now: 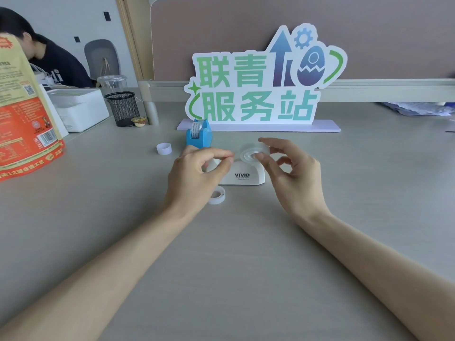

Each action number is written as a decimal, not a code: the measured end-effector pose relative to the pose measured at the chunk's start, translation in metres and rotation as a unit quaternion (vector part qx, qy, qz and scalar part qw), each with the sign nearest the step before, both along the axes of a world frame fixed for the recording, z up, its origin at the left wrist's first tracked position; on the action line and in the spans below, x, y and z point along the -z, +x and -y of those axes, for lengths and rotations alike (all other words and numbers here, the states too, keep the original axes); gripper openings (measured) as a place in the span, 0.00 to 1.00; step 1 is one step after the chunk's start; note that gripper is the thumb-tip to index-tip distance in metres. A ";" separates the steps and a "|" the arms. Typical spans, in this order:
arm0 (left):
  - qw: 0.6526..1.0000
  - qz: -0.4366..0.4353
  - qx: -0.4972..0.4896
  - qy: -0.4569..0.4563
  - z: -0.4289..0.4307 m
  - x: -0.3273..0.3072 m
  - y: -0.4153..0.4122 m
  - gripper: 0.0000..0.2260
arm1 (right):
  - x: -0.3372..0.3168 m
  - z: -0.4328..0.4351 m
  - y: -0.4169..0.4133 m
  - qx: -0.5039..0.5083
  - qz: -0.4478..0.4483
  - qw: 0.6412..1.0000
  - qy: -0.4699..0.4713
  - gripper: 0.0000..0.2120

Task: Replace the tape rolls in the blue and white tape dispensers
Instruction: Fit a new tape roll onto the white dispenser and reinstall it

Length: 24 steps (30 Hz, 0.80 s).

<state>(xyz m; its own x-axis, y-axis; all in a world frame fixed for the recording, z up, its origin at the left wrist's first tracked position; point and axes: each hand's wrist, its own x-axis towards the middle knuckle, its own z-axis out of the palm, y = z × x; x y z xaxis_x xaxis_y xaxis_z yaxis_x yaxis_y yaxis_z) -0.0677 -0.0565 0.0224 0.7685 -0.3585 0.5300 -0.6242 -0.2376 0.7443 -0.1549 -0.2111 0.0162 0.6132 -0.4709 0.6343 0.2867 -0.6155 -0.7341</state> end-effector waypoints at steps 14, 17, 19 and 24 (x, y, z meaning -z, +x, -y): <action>0.998 -0.017 -0.052 -0.032 0.021 -0.001 0.008 0.06 | 0.003 0.010 0.035 -0.005 0.025 1.000 0.001 0.08; 0.998 -0.023 -0.046 -0.043 0.022 0.002 0.012 0.05 | 0.003 0.009 0.036 -0.016 0.010 1.000 0.008 0.07; 0.996 -0.043 -0.032 -0.071 0.022 0.002 0.014 0.04 | 0.003 0.008 0.035 -0.020 0.007 1.000 0.013 0.06; 0.990 -0.104 -0.020 -0.095 0.023 -0.001 0.020 0.04 | 0.004 0.007 0.036 -0.019 -0.005 1.000 0.009 0.06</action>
